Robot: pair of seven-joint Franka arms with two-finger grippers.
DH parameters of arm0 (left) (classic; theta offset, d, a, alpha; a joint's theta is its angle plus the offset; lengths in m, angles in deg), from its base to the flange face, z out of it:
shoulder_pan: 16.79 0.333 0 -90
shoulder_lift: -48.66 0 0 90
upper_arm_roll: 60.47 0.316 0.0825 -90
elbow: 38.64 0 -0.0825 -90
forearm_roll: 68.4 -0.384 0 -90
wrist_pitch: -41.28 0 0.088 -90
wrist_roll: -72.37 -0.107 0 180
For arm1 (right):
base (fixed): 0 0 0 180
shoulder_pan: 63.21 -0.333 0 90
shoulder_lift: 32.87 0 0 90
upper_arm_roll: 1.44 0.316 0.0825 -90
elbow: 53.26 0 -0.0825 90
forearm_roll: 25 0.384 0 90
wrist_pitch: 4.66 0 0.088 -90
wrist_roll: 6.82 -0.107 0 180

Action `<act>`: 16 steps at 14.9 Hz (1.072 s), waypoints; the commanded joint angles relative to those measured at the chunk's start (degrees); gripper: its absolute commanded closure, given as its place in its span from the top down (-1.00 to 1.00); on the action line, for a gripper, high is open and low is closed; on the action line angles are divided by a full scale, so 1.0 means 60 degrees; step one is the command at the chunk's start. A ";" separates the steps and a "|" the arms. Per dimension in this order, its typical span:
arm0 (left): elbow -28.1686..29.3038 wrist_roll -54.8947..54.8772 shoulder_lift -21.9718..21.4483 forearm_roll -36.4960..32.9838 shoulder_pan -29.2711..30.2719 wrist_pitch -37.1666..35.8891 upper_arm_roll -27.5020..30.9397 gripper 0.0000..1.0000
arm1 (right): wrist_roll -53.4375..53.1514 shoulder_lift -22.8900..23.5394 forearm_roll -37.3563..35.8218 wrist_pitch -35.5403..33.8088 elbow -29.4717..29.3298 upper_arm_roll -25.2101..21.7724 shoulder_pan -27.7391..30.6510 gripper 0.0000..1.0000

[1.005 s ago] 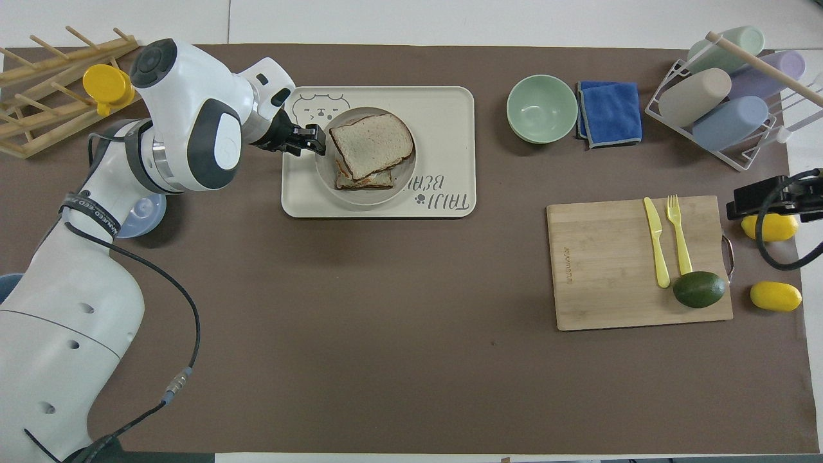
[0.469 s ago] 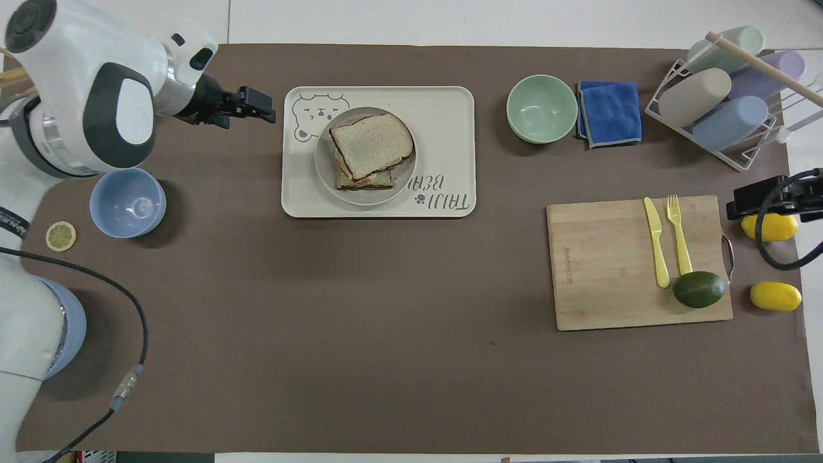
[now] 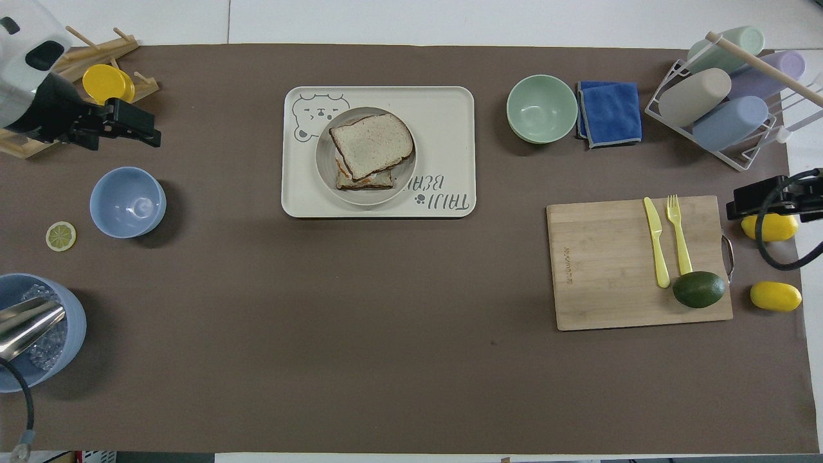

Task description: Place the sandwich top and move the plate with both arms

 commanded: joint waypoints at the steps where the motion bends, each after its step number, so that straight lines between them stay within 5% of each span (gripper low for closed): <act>1: 0.0619 0.0277 -0.0861 -0.0590 -0.0047 -0.0902 -0.0010 1.00 | 0.0172 -0.0114 0.0103 -0.0069 0.0119 -0.0089 -0.0021 1.00; 4: 0.0969 0.0776 -0.1490 -0.0679 -0.0076 -0.1665 -0.0025 1.00 | 0.0172 -0.0129 0.0103 -0.0069 0.0119 -0.0074 -0.0021 1.00; 8: 0.2580 0.0806 -0.2692 -0.0694 -0.0105 -0.1521 -0.0054 1.00 | 0.0172 -0.0129 0.0103 -0.0069 0.0119 -0.0089 -0.0021 1.00; 16: 0.2979 0.0791 -0.2680 -0.0694 0.1111 -0.0758 -0.1358 1.00 | 0.0172 -0.0129 0.0103 -0.0069 0.0119 -0.0089 -0.0021 1.00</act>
